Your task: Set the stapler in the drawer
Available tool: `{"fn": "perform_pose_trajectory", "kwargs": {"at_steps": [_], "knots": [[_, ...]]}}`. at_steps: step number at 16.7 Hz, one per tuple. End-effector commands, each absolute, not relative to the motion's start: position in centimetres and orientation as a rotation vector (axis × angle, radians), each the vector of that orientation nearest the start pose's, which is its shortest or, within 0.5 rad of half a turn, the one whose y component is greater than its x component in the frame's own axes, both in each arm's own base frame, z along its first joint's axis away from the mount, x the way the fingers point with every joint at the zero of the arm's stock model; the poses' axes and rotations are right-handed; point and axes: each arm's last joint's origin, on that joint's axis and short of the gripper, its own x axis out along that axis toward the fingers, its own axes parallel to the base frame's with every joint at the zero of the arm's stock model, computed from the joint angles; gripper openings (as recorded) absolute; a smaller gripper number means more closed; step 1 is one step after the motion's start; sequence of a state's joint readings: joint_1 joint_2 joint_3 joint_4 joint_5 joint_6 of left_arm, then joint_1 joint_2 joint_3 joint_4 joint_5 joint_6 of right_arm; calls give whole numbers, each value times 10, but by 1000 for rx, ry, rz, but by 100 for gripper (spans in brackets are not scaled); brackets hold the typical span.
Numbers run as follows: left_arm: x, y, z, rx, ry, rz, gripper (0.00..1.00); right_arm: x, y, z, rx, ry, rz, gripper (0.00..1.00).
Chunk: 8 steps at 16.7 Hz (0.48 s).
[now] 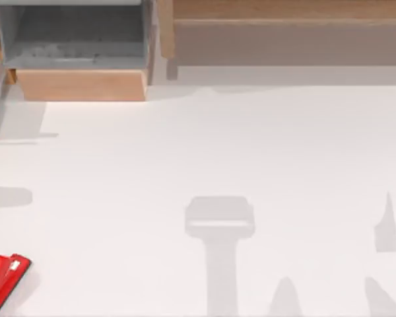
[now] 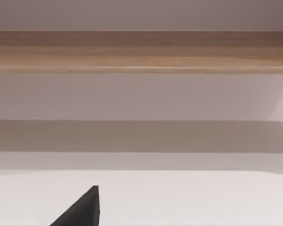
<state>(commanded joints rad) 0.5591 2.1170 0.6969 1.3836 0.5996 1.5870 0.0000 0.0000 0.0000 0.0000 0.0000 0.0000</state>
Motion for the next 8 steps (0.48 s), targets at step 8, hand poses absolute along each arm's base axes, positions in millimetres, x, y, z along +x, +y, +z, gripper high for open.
{"fn": "perform_pose_trajectory", "kwargs": {"at_steps": [8], "knots": [[276, 176, 87, 1554, 8, -33, 0, 106, -1, 160, 0, 0, 0, 100]]}}
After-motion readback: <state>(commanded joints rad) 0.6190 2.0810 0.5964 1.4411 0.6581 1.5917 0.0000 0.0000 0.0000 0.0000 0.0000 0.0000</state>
